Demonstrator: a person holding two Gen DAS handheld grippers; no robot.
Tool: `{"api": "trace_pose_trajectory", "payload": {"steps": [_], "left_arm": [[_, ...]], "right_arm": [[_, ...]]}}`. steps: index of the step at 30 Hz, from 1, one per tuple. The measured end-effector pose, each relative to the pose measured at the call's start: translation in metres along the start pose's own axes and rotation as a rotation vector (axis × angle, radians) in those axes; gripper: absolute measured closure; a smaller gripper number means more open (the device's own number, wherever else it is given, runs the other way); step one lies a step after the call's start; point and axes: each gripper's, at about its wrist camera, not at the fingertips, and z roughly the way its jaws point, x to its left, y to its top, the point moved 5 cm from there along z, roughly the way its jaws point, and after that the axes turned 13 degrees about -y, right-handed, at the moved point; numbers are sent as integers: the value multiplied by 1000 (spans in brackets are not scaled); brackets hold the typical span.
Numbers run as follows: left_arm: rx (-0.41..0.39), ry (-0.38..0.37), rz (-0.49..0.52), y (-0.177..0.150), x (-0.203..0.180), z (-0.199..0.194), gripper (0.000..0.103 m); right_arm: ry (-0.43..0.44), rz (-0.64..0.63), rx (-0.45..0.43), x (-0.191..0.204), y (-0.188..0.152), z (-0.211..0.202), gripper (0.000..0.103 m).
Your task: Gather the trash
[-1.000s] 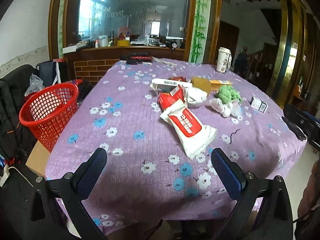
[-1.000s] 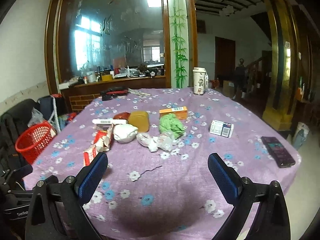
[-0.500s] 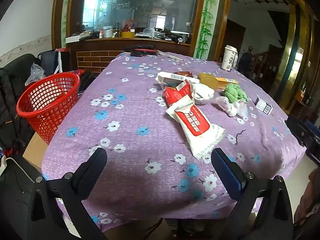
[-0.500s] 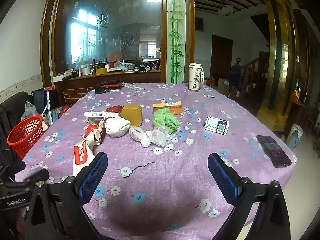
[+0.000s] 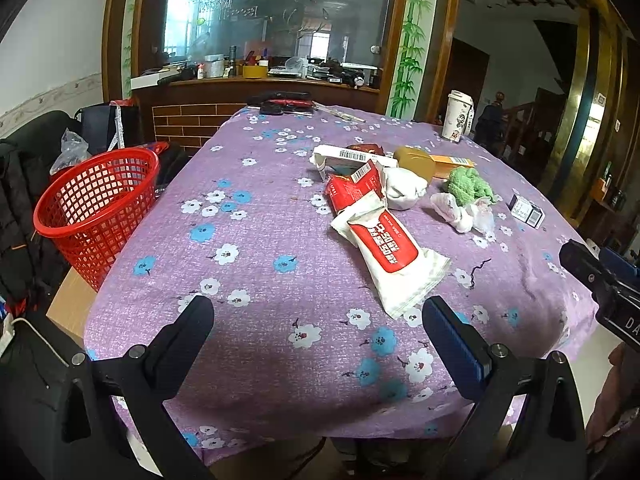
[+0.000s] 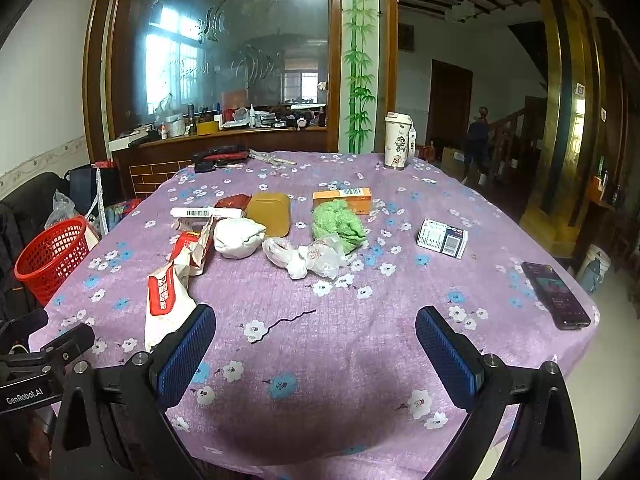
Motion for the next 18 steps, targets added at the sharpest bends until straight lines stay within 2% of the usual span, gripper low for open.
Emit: {"api": "trace_pose_trajectory", "payload": {"steps": [18], "left_arm": [[30,0,19,-6,-3,2,0]], "right_arm": [[2,-1,19,0,-3,3,2]]}}
